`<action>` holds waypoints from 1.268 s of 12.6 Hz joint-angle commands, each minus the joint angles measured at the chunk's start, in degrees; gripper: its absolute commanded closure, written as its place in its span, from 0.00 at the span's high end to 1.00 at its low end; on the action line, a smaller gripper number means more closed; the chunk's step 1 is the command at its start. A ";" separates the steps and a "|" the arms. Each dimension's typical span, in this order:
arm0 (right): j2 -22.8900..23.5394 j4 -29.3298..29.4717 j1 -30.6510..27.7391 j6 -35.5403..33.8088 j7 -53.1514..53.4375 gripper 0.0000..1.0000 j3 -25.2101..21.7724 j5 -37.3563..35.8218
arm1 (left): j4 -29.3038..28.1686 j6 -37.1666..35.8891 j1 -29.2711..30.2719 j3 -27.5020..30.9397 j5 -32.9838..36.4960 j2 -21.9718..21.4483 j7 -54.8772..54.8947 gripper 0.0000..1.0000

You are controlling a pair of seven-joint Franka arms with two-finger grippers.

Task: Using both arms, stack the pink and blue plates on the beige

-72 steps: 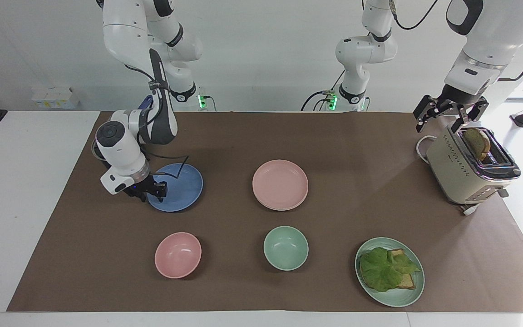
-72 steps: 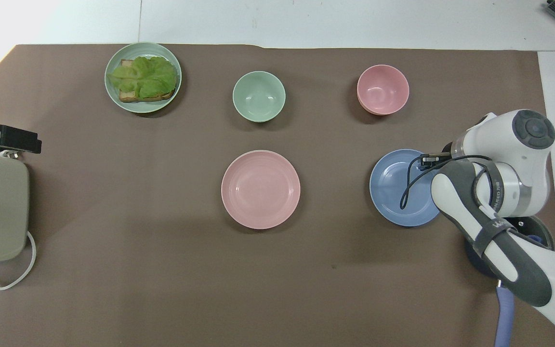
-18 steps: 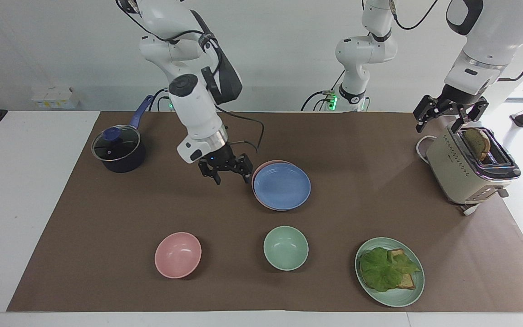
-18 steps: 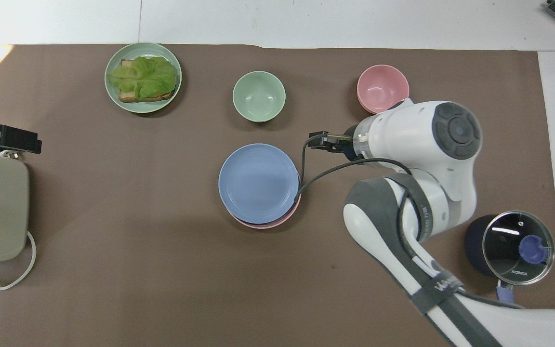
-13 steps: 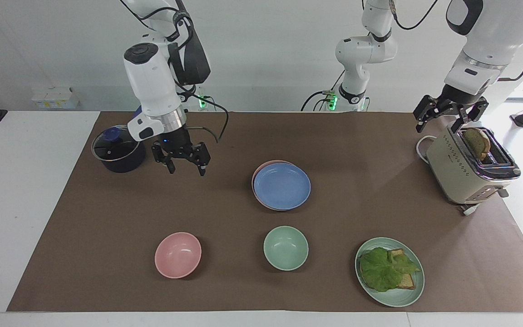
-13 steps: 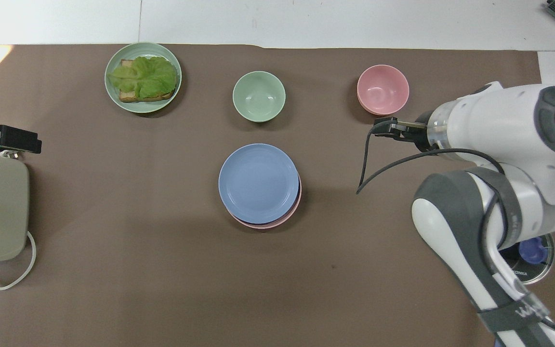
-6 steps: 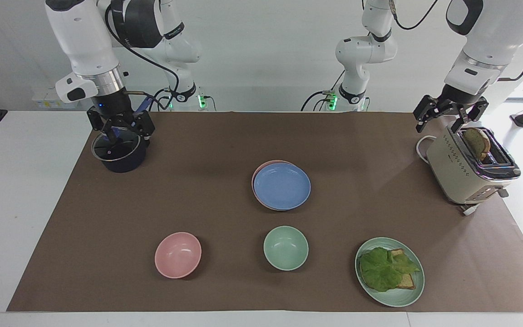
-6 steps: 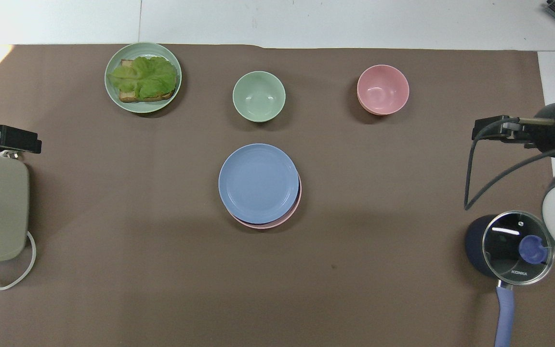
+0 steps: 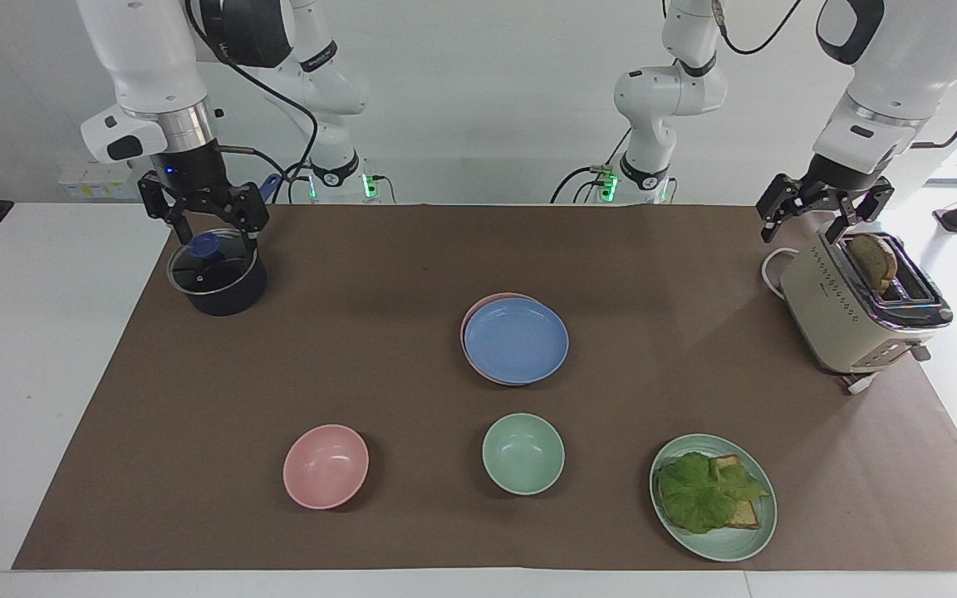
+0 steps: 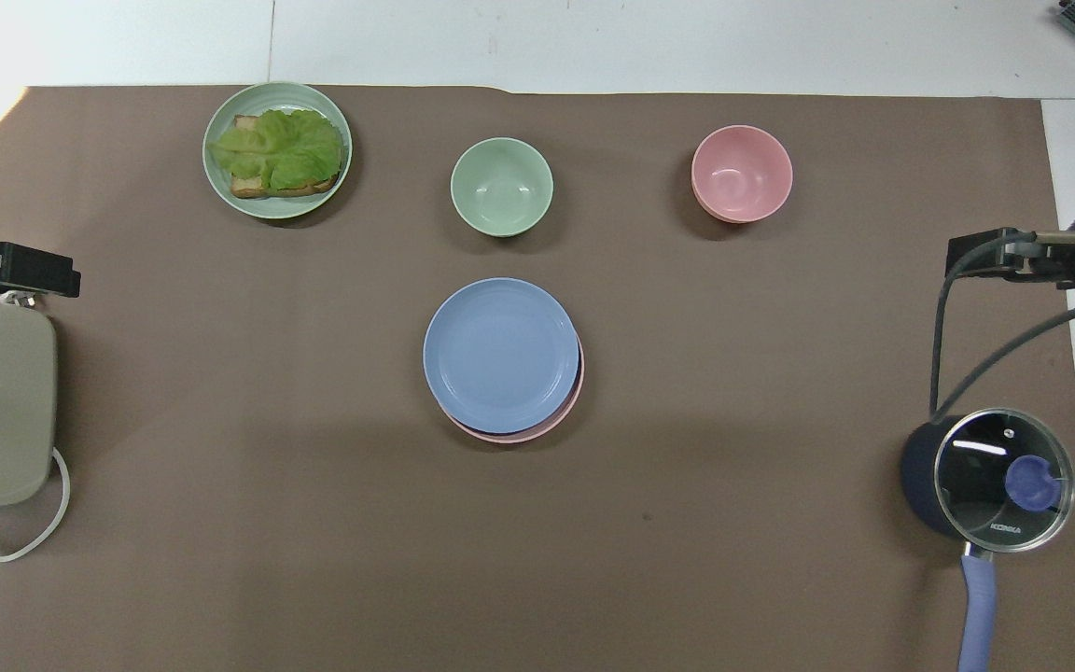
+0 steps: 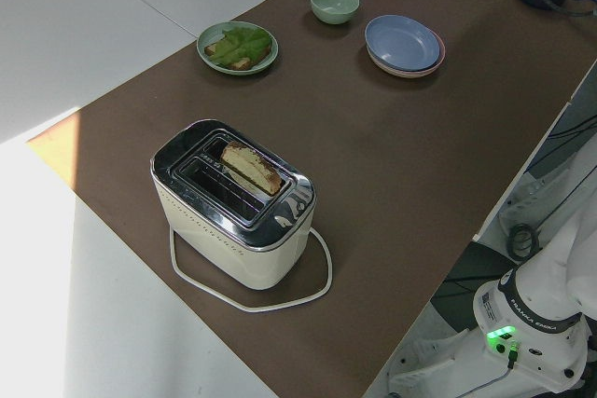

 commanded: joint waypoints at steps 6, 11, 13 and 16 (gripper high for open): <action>1.48 4.15 0.36 -7.10 -3.05 1.00 0.80 3.49 | -0.15 -0.54 0.38 -0.28 0.92 -0.28 0.62 1.00; 1.56 4.06 -0.16 -6.67 -3.06 1.00 0.62 3.04 | -0.15 -0.54 0.38 -0.36 0.92 -0.28 0.62 1.00; 1.56 3.97 -0.16 -6.49 -2.88 1.00 0.62 3.66 | -0.15 -0.54 0.38 -0.28 0.92 -0.28 0.62 1.00; 1.56 3.89 -0.78 -6.31 -3.05 1.00 0.54 3.66 | -0.15 -0.54 0.38 -0.28 0.92 -0.28 0.62 1.00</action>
